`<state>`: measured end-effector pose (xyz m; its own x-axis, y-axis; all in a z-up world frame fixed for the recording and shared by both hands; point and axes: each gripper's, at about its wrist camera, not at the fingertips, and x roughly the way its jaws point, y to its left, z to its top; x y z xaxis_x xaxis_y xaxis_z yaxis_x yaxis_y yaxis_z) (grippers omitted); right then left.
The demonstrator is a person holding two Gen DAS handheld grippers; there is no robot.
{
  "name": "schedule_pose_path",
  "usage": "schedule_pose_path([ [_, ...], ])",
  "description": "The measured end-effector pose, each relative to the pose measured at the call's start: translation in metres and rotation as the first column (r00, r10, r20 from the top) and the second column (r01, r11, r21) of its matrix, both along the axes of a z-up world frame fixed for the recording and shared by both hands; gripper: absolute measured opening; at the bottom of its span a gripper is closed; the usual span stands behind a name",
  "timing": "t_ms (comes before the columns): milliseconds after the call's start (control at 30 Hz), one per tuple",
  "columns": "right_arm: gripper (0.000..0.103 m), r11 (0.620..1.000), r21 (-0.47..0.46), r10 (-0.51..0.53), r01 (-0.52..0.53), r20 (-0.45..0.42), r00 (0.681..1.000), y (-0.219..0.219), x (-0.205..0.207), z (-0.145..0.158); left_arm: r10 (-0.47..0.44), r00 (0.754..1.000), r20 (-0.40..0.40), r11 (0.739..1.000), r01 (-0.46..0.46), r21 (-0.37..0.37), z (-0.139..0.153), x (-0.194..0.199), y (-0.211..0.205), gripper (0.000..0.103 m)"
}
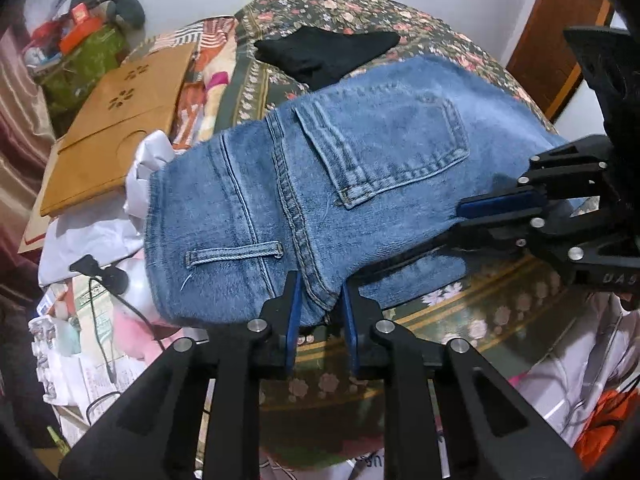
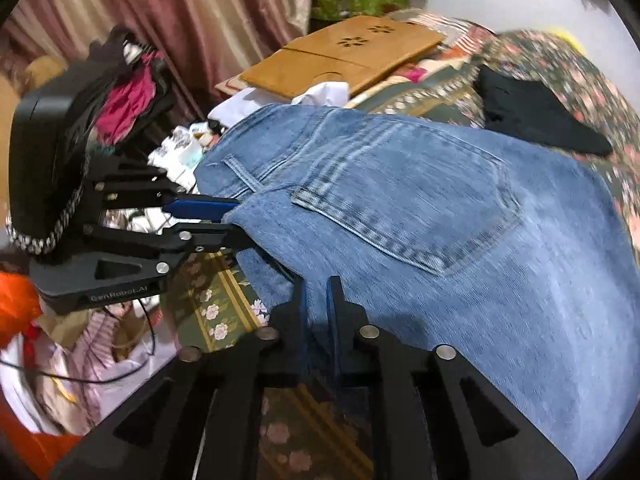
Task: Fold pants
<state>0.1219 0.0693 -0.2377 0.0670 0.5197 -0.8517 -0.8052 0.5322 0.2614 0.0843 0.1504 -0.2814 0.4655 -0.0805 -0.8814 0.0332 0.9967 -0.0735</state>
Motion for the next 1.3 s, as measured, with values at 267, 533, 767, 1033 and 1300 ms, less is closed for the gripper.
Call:
schedule_pose_path([
  [267,0.026,0.955,0.056,-0.293,0.292,-0.002,0.956,-0.084,0.044,0.027,0.162,0.986,0.035,0.971,-0.153,-0.185,0.033,0.022,0.028,0.038],
  [533,0.027,0.898,-0.012,-0.439,0.439,-0.050,0.897,-0.180,0.037,-0.008,0.165,0.985,-0.050,0.986,-0.167,-0.026,-0.019,0.020,0.007,0.040],
  [767,0.027,0.829,0.006,-0.557,0.558,-0.074,0.827,-0.266,0.027,-0.005,0.122,0.984,-0.129,0.990,-0.113,0.080,0.006,0.033,-0.016,0.039],
  [1033,0.032,0.609,0.010,-0.792,0.793,-0.049,0.609,-0.399,0.058,-0.003,0.150,0.988,0.027,0.989,-0.150,-0.009,0.058,0.088,-0.077,0.072],
  [1300,0.039,0.552,0.005,-0.833,0.834,-0.047,0.551,-0.433,0.049,-0.054,0.061,0.990,-0.127,0.997,-0.056,0.046,0.004,0.132,-0.163,0.073],
])
